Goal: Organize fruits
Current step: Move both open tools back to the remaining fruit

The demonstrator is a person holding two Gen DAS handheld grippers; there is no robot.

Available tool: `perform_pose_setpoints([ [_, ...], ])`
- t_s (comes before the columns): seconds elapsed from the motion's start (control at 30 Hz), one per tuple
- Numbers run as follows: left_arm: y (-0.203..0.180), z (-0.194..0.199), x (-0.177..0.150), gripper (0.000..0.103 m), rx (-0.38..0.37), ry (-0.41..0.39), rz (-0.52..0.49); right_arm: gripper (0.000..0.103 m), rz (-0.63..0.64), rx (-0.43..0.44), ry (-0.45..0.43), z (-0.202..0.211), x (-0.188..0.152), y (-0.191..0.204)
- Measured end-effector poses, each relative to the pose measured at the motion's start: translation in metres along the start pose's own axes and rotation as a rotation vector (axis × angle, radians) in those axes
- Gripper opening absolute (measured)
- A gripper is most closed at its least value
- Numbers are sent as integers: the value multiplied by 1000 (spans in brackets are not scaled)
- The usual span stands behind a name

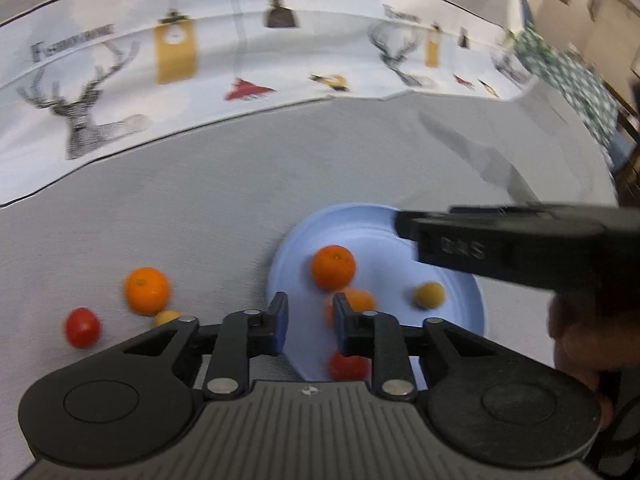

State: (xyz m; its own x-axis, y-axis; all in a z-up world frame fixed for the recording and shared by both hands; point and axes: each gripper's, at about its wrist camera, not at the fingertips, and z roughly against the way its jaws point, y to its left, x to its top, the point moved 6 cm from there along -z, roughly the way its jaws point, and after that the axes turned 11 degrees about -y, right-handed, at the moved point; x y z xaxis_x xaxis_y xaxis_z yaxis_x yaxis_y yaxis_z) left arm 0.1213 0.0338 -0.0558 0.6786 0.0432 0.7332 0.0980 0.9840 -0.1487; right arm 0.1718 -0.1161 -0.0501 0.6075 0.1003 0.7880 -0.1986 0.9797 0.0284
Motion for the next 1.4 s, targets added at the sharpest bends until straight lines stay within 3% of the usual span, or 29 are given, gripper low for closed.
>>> perform_pose_setpoints([
  [0.07, 16, 4, 4, 25, 31, -9, 43, 38, -1, 21, -18, 2, 3, 9],
  [0.17, 42, 11, 12, 25, 78, -21, 112, 31, -5, 57, -46, 6, 8, 23],
  [0.37, 94, 27, 19, 25, 177, -30, 229, 30, 4, 155, -101, 16, 13, 62],
  [0.57, 127, 37, 24, 25, 229, -42, 308, 31, 30, 220, -135, 22, 13, 97],
  [1.4, 147, 37, 17, 25, 250, 2, 313, 31, 84, 318, -115, 11, -9, 146],
])
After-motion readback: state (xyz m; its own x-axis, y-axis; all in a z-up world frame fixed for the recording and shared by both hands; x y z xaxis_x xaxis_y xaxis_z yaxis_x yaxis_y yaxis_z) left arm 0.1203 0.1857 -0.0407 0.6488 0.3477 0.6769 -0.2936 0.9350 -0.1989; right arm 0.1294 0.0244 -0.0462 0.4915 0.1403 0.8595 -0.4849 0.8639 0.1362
